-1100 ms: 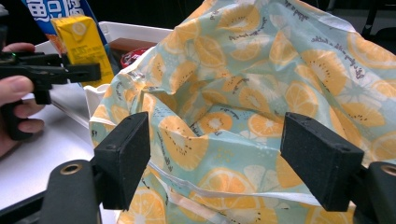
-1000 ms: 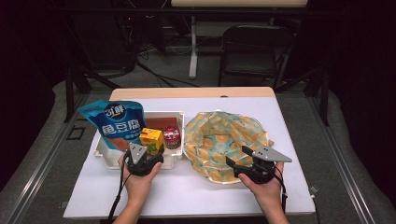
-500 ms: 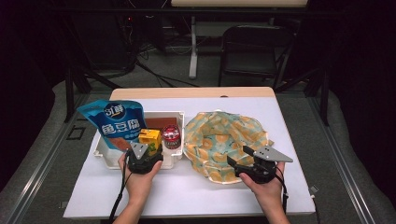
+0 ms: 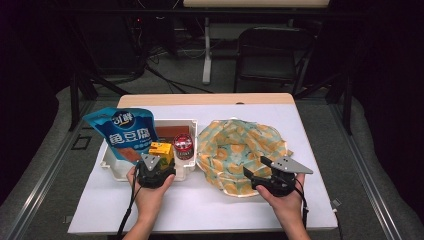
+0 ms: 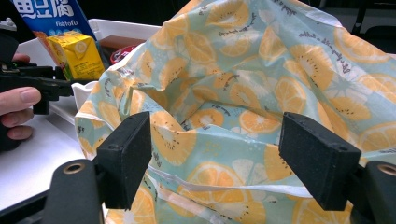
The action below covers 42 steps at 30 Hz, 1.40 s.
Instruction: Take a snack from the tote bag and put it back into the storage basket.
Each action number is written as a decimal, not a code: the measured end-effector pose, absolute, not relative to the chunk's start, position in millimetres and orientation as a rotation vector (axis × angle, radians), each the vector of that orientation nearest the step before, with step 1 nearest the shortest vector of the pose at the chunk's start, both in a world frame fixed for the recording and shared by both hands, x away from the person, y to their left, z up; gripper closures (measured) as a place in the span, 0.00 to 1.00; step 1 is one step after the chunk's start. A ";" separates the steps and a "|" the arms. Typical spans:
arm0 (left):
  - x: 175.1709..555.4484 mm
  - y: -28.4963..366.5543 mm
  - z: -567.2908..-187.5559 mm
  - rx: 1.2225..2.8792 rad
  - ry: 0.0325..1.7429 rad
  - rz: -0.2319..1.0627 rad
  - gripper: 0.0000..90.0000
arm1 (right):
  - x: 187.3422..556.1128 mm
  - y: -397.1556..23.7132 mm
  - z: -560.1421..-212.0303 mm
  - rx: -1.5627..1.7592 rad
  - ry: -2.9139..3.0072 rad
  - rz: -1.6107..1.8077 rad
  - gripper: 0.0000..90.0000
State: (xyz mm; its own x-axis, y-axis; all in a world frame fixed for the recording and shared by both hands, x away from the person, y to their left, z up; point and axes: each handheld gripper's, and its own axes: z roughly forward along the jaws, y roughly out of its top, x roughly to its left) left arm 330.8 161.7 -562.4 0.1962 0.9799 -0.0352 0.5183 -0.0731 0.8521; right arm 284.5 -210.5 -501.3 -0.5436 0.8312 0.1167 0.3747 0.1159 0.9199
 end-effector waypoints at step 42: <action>295.0 197.5 -530.2 1.690 1.201 0.623 0.09 | 276.4 -231.3 -500.0 1.197 1.959 1.372 0.23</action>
State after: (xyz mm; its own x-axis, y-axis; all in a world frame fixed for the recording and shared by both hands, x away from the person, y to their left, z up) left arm 295.0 197.5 -530.2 0.3906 0.9140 -0.1092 0.4374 -0.0799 0.8957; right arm 276.4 -231.3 -500.0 -0.5136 0.8516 0.1045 0.3892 0.1227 0.9130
